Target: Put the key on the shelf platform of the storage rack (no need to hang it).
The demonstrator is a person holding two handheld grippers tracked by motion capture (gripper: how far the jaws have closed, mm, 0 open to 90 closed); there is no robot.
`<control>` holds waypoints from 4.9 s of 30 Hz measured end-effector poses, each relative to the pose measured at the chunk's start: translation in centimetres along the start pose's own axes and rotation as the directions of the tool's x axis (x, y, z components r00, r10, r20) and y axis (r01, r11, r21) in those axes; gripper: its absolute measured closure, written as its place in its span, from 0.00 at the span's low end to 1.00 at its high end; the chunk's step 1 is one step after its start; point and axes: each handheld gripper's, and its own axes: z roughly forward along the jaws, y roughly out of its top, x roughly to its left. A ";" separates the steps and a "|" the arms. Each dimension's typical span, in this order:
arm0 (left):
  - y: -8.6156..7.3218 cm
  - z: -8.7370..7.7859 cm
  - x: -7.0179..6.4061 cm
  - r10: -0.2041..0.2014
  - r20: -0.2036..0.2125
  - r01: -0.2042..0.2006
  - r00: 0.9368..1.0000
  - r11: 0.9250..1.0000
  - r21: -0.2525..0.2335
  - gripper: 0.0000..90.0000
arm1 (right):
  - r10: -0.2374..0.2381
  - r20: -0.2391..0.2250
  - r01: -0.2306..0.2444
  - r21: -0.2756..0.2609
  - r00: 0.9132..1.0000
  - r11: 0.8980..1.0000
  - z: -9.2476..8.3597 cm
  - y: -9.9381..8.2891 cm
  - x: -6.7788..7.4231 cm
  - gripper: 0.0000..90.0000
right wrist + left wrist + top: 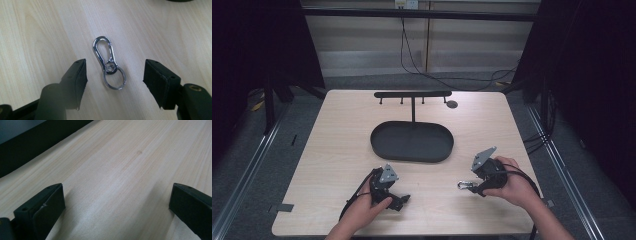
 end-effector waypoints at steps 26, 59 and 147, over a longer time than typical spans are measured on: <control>0.0 0.0 0.0 0.002 -0.001 -0.002 1.000 1.000 0.001 0.00 | -0.051 -0.052 0.057 0.123 0.997 0.991 1.6 2.7 0.6 0.56; 0.0 0.0 0.0 0.002 -0.001 -0.002 1.000 1.000 0.001 0.00 | 0.027 -0.085 -0.002 0.286 0.996 0.958 3.4 3.6 0.2 0.80; 0.0 0.0 0.0 -0.001 0.001 0.001 1.000 1.000 0.000 0.00 | -0.003 -0.075 0.026 0.308 0.997 0.951 -0.5 13.5 -3.3 0.81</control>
